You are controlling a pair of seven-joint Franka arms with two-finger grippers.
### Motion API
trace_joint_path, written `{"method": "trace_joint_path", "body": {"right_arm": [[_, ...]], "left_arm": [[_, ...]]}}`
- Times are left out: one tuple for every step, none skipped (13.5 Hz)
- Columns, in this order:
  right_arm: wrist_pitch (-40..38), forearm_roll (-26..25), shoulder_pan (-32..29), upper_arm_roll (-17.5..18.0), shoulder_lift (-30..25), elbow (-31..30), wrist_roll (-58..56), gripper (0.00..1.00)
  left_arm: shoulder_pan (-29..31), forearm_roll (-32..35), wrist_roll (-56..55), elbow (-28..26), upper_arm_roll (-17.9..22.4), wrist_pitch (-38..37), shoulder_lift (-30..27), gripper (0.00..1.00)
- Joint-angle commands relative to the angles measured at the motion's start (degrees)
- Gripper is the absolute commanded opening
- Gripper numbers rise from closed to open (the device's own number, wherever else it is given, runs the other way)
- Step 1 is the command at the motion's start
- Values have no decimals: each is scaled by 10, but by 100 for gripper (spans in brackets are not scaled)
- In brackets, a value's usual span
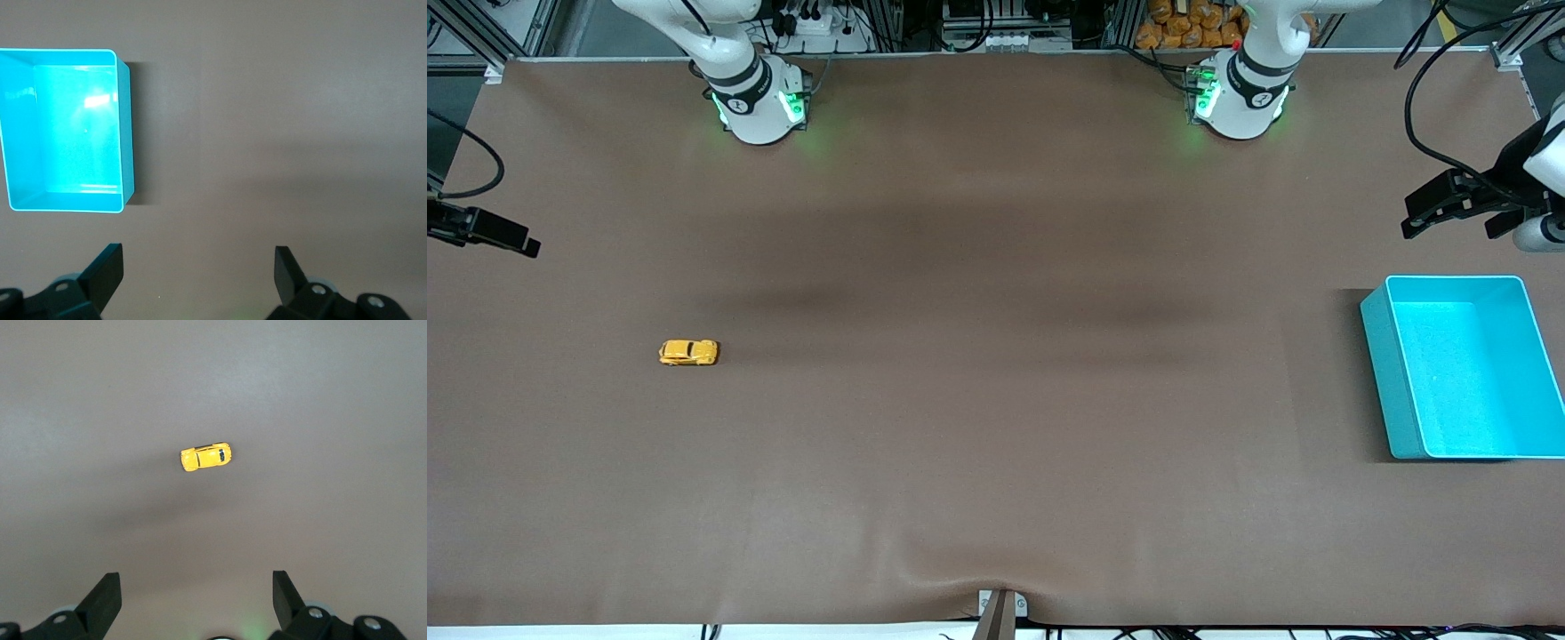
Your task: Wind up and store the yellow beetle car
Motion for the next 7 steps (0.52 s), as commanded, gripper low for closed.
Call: {"method": "trace_joint_path", "body": {"right_arm": [[13, -5, -4, 6, 11, -8, 44, 100], [19, -4, -6, 6, 14, -14, 57, 100], [30, 1, -9, 6, 16, -17, 105, 100], [39, 2, -7, 7, 23, -22, 163, 100], [44, 9, -6, 7, 30, -28, 218, 100], [52, 10, -5, 7, 30, -39, 247, 100], [56, 10, -5, 7, 30, -42, 273, 100]], "left_arm": [[0, 0, -1, 6, 0, 2, 3, 100], [1, 0, -3, 6, 0, 2, 2, 100], [0, 0, -3, 7, 0, 2, 3, 100], [-4, 0, -5, 7, 0, 2, 2, 100], [-6, 0, -8, 7, 0, 2, 3, 100], [-8, 0, -9, 7, 0, 2, 3, 100], [-8, 0, -9, 7, 0, 2, 3, 100]]}}
